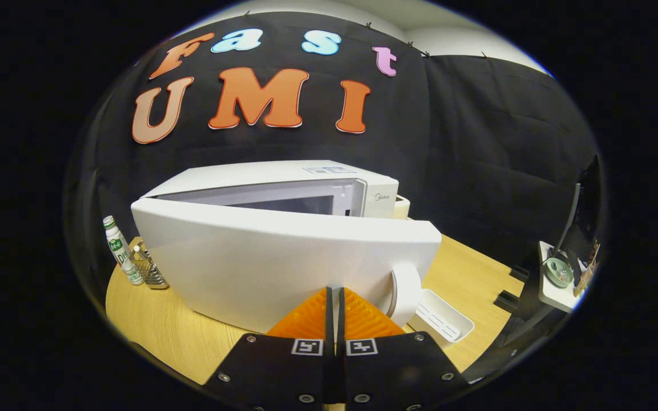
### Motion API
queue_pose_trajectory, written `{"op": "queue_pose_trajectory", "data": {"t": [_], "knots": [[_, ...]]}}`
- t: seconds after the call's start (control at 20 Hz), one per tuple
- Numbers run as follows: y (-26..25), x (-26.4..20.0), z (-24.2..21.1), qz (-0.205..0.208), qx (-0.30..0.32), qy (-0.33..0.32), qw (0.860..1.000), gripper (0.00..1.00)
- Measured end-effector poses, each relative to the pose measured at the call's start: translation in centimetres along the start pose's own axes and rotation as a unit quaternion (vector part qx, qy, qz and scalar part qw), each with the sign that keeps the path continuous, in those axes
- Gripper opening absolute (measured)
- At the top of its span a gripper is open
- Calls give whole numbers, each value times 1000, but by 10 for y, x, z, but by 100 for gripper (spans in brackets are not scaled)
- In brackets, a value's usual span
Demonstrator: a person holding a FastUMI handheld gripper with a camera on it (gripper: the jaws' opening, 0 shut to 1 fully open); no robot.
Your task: Open the microwave, put the food inside, and close the microwave door.
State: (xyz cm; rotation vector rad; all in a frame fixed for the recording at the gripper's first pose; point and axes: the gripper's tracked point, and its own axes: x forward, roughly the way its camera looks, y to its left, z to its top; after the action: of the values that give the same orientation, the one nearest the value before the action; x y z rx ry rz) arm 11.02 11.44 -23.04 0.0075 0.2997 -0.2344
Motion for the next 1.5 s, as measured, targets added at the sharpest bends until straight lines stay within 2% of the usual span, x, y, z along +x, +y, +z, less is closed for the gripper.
{"op": "queue_pose_trajectory", "data": {"t": [0.25,0.4,0.65,0.85,0.95,1.0,1.2,1.4,1.5], "knots": [[5,44,12,78,-5,-2,997,0],[6,68,14,108,-8,4,994,1],[12,101,23,131,-10,-4,991,0],[12,110,21,142,-46,-18,989,0],[11,122,24,142,-30,-13,989,0],[8,124,17,140,-24,5,990,0],[7,119,25,162,-54,-9,985,0],[-5,91,70,177,-64,-40,981,0],[-6,76,94,193,-54,-29,979,1]]}}
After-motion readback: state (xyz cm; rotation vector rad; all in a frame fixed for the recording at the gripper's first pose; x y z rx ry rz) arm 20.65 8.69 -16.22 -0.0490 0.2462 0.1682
